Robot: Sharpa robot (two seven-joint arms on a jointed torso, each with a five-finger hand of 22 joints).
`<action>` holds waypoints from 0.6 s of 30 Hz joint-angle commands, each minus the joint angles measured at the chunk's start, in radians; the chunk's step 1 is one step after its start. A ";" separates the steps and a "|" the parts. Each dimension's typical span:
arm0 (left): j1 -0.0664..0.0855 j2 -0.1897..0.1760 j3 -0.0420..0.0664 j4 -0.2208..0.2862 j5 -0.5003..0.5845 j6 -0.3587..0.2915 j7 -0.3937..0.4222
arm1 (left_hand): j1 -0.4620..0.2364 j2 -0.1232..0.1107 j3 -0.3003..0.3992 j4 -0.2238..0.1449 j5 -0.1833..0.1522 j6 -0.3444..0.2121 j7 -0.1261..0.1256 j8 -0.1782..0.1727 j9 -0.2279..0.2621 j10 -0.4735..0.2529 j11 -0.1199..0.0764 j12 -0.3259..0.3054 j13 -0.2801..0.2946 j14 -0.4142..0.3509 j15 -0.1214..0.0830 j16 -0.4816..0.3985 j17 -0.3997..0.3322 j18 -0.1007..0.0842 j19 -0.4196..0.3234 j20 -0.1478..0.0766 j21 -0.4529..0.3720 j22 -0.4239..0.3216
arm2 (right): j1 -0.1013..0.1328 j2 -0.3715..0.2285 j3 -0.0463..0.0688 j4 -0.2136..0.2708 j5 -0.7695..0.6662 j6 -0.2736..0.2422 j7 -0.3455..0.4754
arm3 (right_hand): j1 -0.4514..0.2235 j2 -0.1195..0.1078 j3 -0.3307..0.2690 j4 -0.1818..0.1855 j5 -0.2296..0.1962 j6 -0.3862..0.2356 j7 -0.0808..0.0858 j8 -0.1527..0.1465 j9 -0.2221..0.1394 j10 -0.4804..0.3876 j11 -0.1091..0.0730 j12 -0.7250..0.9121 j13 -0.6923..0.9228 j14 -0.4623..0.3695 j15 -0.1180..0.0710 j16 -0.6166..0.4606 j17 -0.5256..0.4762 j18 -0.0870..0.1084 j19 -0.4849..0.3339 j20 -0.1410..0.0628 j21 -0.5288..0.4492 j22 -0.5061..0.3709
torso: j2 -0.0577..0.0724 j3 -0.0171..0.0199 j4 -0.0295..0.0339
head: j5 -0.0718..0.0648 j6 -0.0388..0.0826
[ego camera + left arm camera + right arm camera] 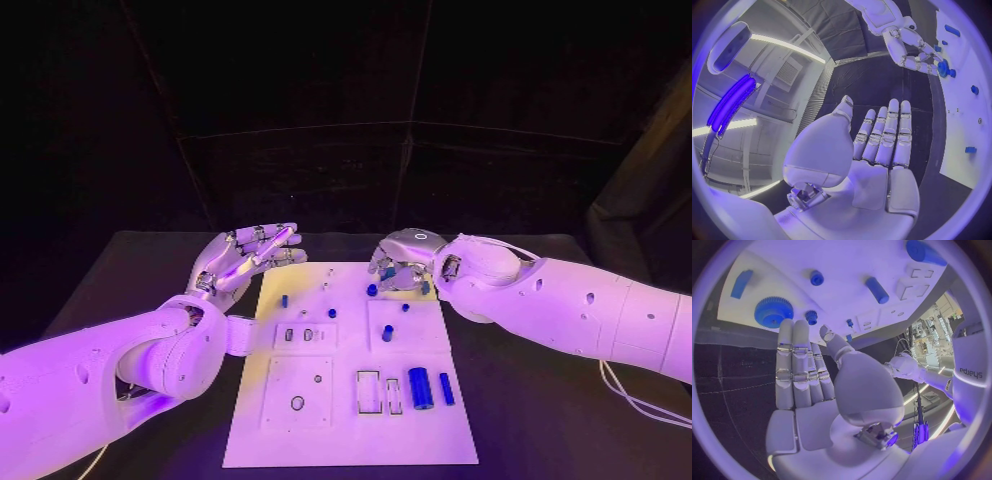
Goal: Assemble the parts on the task board
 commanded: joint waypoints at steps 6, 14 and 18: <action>0.002 0.003 0.001 -0.006 -0.014 0.057 0.014 | 0.003 0.010 -0.002 -0.013 -0.003 0.008 0.038 -0.012 -0.002 -0.001 0.002 -0.014 -0.001 -0.004 0.008 -0.018 -0.007 0.011 0.009 0.001 -0.018 -0.011 | 0.005 0.016 0.001 -0.009 -0.099 0.070 -0.036 | -0.003 -0.008 0.018 0.003 -0.003 -0.023 0.002 -0.005 -0.001 -0.040 0.007 -0.006 0.000 0.029 0.002 0.071 0.058 0.001 -0.007 0.002 0.041 0.024 | 0.017 0.0010 0.0021 | -0.002 -0.004; 0.002 0.004 0.001 -0.011 -0.014 0.064 0.010 | 0.004 0.012 -0.003 -0.019 -0.003 0.003 0.041 -0.017 -0.003 -0.005 0.004 -0.019 -0.001 -0.004 0.009 -0.025 -0.010 0.011 0.011 0.002 -0.024 -0.015 | 0.005 0.033 0.001 -0.023 -0.102 0.078 -0.032 | 0.000 -0.001 0.043 0.014 -0.005 -0.028 0.000 -0.006 -0.001 -0.045 0.005 -0.004 0.000 0.021 0.002 0.138 0.111 0.003 -0.013 0.003 0.090 0.051 | 0.023 0.0001 0.0043 | 0.001 -0.003; 0.002 0.004 0.001 -0.013 -0.014 0.067 0.007 | 0.005 0.014 -0.003 -0.024 -0.003 0.002 0.043 -0.021 -0.003 -0.009 0.006 -0.025 -0.002 -0.007 0.011 -0.032 -0.012 0.011 0.013 0.003 -0.029 -0.019 | 0.005 0.040 0.001 -0.033 -0.102 0.087 -0.028 | 0.002 0.007 0.060 0.017 -0.014 -0.030 -0.003 -0.005 -0.001 -0.044 0.004 -0.004 -0.001 0.017 0.002 0.153 0.124 0.003 -0.018 0.003 0.103 0.059 | 0.025 -0.0014 0.0053 | -0.003 -0.003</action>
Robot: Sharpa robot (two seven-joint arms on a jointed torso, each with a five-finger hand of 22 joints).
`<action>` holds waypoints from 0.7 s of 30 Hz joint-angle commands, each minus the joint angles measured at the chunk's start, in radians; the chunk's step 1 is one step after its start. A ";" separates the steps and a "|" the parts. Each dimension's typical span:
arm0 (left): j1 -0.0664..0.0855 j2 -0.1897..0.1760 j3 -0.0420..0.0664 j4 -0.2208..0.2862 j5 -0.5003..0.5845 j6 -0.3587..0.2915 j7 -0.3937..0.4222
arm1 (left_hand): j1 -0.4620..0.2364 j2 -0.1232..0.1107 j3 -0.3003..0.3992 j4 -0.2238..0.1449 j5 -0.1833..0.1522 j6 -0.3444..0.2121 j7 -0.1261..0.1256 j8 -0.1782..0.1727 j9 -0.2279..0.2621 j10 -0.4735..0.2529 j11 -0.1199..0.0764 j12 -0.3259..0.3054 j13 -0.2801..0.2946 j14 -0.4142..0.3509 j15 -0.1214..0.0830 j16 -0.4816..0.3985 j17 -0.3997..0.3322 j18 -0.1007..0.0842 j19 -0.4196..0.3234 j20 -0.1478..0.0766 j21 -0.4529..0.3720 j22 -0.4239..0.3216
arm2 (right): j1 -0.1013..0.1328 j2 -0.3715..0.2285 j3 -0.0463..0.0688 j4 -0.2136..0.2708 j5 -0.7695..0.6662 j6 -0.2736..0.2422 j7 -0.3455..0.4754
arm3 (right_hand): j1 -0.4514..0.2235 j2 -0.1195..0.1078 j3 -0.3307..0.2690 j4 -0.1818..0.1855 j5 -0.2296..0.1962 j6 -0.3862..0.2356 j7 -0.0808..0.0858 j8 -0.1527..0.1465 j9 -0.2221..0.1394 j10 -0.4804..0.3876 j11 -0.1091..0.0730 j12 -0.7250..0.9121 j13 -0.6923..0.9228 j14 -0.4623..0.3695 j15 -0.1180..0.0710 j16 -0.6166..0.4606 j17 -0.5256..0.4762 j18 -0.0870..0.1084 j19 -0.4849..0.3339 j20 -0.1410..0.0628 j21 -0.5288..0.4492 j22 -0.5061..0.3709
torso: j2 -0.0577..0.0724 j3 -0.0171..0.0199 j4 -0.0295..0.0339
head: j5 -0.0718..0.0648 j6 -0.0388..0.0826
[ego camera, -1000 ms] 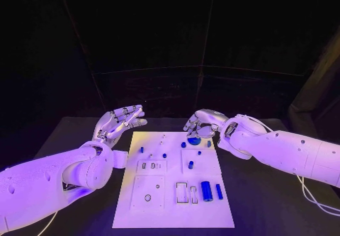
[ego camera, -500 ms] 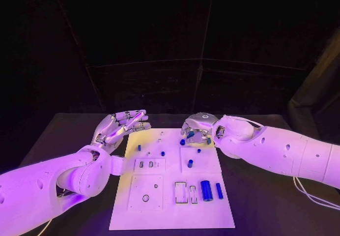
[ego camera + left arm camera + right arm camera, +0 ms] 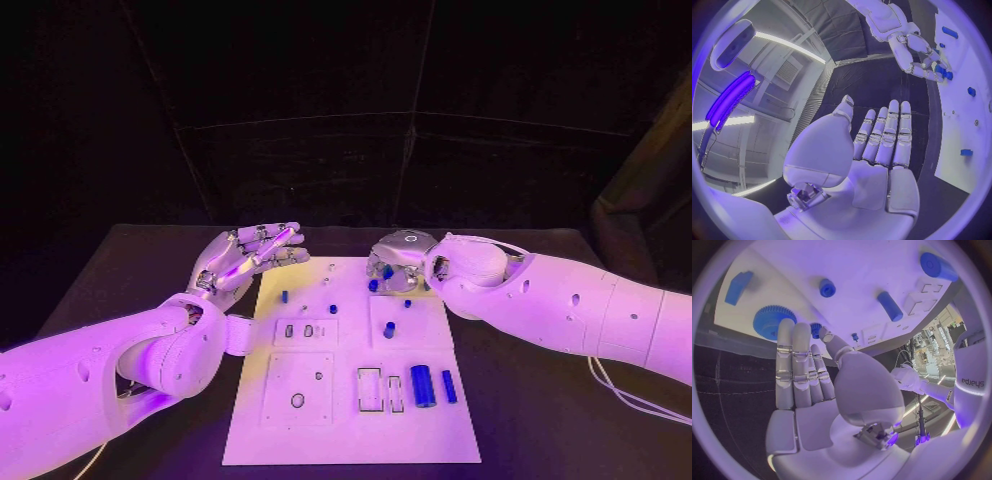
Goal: Assemble the parts on the task board
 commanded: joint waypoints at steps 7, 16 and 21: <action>0.002 0.001 0.001 -0.005 -0.008 0.028 0.006 | 0.001 0.011 0.001 -0.010 -0.003 0.003 0.043 -0.005 -0.002 -0.008 0.003 -0.008 -0.002 -0.005 0.008 -0.010 -0.003 0.011 0.011 0.000 -0.008 -0.003 | 0.003 0.018 0.001 -0.025 -0.018 0.047 0.005 | 0.003 0.019 0.052 0.008 -0.016 0.012 -0.005 -0.002 0.001 0.008 -0.004 -0.003 -0.001 0.016 0.000 0.069 0.064 0.004 -0.013 -0.003 0.038 0.021 | 0.007 0.0009 0.0004 | -0.001 0.002; 0.002 -0.003 0.001 -0.007 -0.008 0.028 0.005 | 0.001 0.011 0.001 -0.010 -0.003 0.003 0.043 -0.005 -0.002 -0.008 0.003 -0.008 -0.002 -0.005 0.008 -0.010 -0.003 0.011 0.011 0.000 -0.008 -0.004 | 0.002 0.030 0.001 -0.041 -0.018 0.070 0.013 | -0.009 0.011 0.110 0.019 -0.024 0.026 -0.007 -0.003 0.001 0.017 -0.005 -0.004 -0.001 0.010 -0.001 0.139 0.134 0.004 -0.028 -0.003 0.075 0.043 | 0.011 0.0006 0.0020 | 0.000 -0.001; 0.002 -0.004 0.001 -0.007 -0.008 0.028 0.003 | 0.002 0.012 0.001 -0.011 -0.003 0.001 0.044 -0.006 -0.002 -0.008 0.003 -0.009 -0.002 -0.005 0.008 -0.011 -0.003 0.011 0.012 0.000 -0.008 -0.004 | 0.002 0.034 0.001 -0.045 -0.017 0.071 0.017 | -0.017 0.007 0.134 0.030 -0.027 0.035 -0.008 -0.001 0.002 0.026 -0.007 -0.003 -0.001 0.011 -0.002 0.176 0.171 0.004 -0.032 -0.002 0.092 0.053 | 0.015 0.0011 0.0025 | 0.002 -0.003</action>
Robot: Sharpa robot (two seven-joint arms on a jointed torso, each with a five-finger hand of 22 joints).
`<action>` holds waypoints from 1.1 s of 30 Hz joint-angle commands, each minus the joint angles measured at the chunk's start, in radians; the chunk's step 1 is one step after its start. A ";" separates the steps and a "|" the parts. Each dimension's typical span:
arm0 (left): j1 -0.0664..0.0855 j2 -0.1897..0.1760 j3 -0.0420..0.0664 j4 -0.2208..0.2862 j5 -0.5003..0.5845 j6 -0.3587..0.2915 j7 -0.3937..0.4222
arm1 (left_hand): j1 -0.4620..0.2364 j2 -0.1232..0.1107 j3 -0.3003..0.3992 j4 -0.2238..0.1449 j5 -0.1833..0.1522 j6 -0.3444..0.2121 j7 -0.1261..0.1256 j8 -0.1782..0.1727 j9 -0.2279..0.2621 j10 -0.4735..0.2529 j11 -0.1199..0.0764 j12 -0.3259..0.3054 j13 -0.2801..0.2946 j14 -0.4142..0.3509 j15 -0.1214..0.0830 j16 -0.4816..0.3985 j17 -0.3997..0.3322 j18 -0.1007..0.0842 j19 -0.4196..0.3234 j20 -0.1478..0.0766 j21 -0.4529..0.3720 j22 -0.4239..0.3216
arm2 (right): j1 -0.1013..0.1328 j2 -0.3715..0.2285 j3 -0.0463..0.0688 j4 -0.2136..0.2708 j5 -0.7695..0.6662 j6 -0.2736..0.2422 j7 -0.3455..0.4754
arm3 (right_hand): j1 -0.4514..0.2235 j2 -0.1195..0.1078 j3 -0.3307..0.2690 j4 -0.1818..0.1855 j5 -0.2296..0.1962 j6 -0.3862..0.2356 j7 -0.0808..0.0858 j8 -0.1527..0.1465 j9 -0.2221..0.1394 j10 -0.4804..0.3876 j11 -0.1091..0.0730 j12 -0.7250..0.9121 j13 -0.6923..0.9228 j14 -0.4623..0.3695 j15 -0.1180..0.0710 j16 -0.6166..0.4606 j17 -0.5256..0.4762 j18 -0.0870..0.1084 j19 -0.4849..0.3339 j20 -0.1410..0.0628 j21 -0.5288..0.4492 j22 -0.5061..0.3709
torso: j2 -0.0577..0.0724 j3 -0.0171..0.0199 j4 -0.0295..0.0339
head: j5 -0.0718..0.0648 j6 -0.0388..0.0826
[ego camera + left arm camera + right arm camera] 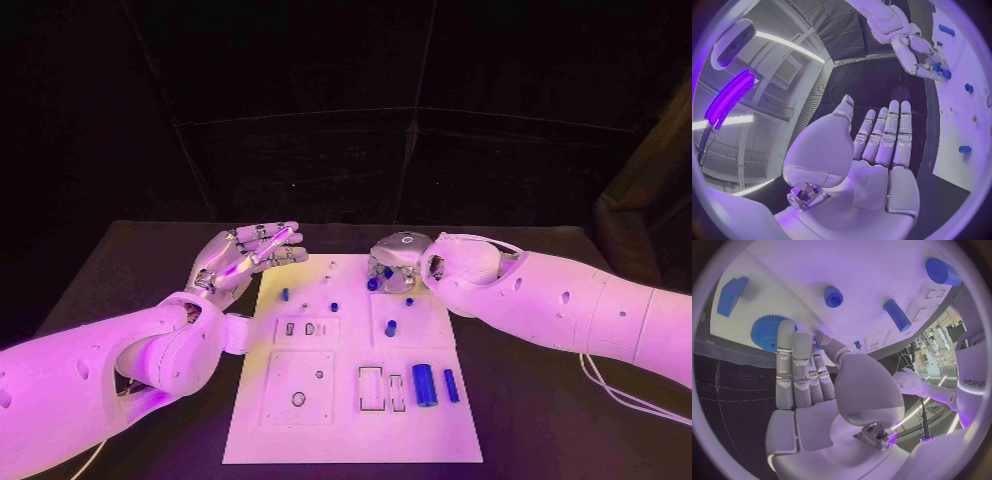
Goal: Assemble the parts on the task board
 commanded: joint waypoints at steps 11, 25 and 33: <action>0.002 -0.001 0.001 -0.005 -0.007 0.015 0.003 | 0.006 0.013 0.001 -0.015 -0.003 -0.003 0.045 -0.009 -0.001 -0.008 0.002 -0.006 -0.001 0.000 0.005 -0.009 -0.002 0.011 0.009 0.000 -0.007 -0.004 | 0.002 -0.005 0.001 0.004 0.022 -0.048 0.024 | -0.027 -0.026 0.060 0.036 -0.020 0.035 -0.004 -0.001 0.003 0.038 -0.004 -0.003 0.000 0.019 -0.008 0.141 0.143 0.004 -0.011 0.003 0.059 0.033 | 0.005 0.0006 0.0000 | 0.001 -0.002; 0.002 -0.005 0.001 -0.013 -0.007 0.018 -0.002 | 0.010 0.014 0.002 -0.024 -0.003 -0.014 0.046 -0.015 -0.002 -0.012 0.003 -0.010 -0.001 0.003 0.005 -0.013 -0.003 0.011 0.013 0.001 -0.011 -0.007 | 0.002 -0.038 0.001 0.051 0.034 -0.102 0.010 | -0.020 -0.072 0.083 0.040 -0.017 -0.007 0.013 -0.008 -0.002 -0.009 0.012 -0.007 -0.002 0.004 0.001 0.159 0.152 0.003 -0.027 0.014 0.084 0.048 | 0.008 0.0005 0.0001 | 0.002 0.001; 0.002 -0.005 0.001 -0.017 -0.007 0.021 -0.007 | 0.011 0.014 0.002 -0.027 -0.003 -0.018 0.046 -0.018 -0.003 -0.013 0.004 -0.012 -0.001 0.003 0.006 -0.015 -0.004 0.011 0.015 0.001 -0.013 -0.008 | 0.002 -0.055 0.001 0.083 0.039 -0.100 0.004 | -0.010 -0.103 0.089 0.039 -0.008 -0.037 0.032 -0.008 -0.002 -0.039 0.027 -0.007 -0.002 -0.005 0.011 0.165 0.152 0.004 -0.041 0.024 0.098 0.055 | 0.010 0.0004 0.0022 | -0.001 0.001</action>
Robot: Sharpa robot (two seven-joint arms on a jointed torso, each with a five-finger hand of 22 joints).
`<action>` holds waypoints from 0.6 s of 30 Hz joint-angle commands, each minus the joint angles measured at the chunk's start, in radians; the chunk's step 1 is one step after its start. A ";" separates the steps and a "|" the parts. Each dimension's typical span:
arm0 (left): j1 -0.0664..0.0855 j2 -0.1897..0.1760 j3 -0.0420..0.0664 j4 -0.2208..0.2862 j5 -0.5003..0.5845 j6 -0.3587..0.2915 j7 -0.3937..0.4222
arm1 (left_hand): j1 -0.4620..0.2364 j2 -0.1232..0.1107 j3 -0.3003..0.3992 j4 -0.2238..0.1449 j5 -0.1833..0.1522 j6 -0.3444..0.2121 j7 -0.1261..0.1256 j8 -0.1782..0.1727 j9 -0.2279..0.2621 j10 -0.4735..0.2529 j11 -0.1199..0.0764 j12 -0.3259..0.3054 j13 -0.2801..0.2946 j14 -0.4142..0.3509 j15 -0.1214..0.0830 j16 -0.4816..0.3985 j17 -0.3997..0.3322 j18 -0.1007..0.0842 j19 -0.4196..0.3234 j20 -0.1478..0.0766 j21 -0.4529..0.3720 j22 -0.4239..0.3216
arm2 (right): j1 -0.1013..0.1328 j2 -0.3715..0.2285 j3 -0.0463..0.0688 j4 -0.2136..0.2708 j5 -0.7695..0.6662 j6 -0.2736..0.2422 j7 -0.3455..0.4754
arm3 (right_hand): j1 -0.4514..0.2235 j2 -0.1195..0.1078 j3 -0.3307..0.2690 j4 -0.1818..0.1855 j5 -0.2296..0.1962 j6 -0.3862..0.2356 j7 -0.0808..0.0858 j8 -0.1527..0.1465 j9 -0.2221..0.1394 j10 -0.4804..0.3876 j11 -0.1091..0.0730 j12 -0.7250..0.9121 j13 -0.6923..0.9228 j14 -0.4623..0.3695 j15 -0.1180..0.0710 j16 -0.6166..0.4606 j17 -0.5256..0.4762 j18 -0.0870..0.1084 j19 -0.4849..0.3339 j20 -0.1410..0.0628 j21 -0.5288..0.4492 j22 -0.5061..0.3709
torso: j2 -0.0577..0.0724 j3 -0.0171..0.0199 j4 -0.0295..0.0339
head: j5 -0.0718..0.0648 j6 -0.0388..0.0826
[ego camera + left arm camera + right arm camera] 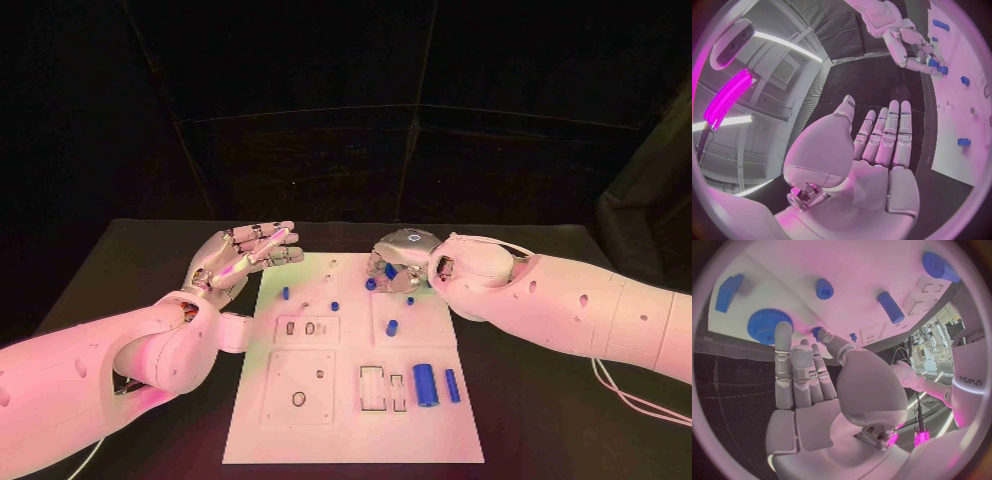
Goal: Assemble the parts on the task board
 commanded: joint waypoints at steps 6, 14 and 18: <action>0.002 0.002 0.001 -0.003 -0.006 0.018 -0.002 | 0.004 0.006 -0.001 -0.008 -0.003 -0.004 0.050 -0.007 -0.001 -0.010 0.001 -0.005 -0.001 0.004 0.006 -0.008 -0.002 0.012 0.008 0.001 -0.006 -0.002 | 0.002 0.011 0.001 0.007 0.020 0.010 -0.001 | 0.006 -0.019 0.003 -0.003 0.009 -0.014 0.002 -0.003 -0.001 -0.013 0.002 -0.002 0.000 -0.003 0.011 0.013 0.007 0.004 -0.011 0.002 0.010 0.003 | 0.002 -0.0009 0.0026 | -0.004 -0.003; 0.002 0.003 0.001 -0.003 -0.006 0.020 -0.004 | 0.004 0.006 -0.001 -0.008 -0.003 -0.004 0.050 -0.007 -0.001 -0.010 0.001 -0.005 -0.001 0.004 0.006 -0.008 -0.002 0.012 0.008 0.001 -0.006 -0.002 | 0.002 0.040 0.001 -0.024 0.026 0.043 0.002 | 0.004 -0.011 0.006 0.006 0.010 -0.011 0.001 0.000 0.001 -0.011 0.002 0.000 0.001 -0.002 0.012 0.022 0.015 0.005 -0.013 0.004 0.014 0.005 | 0.004 -0.0016 0.0044 | -0.003 -0.003; 0.002 0.003 0.001 -0.004 -0.006 0.018 -0.007 | 0.004 0.007 -0.001 -0.010 -0.003 -0.008 0.050 -0.008 -0.001 -0.012 0.001 -0.006 -0.001 0.004 0.006 -0.009 -0.002 0.011 0.009 0.001 -0.007 -0.002 | 0.002 0.048 0.001 -0.037 0.026 0.054 0.005 | 0.004 -0.005 0.010 0.012 0.011 -0.006 -0.001 0.002 0.002 -0.005 0.000 0.002 0.001 -0.002 0.011 0.028 0.020 0.006 -0.014 0.004 0.018 0.007 | 0.004 -0.0018 0.0038 | -0.003 -0.003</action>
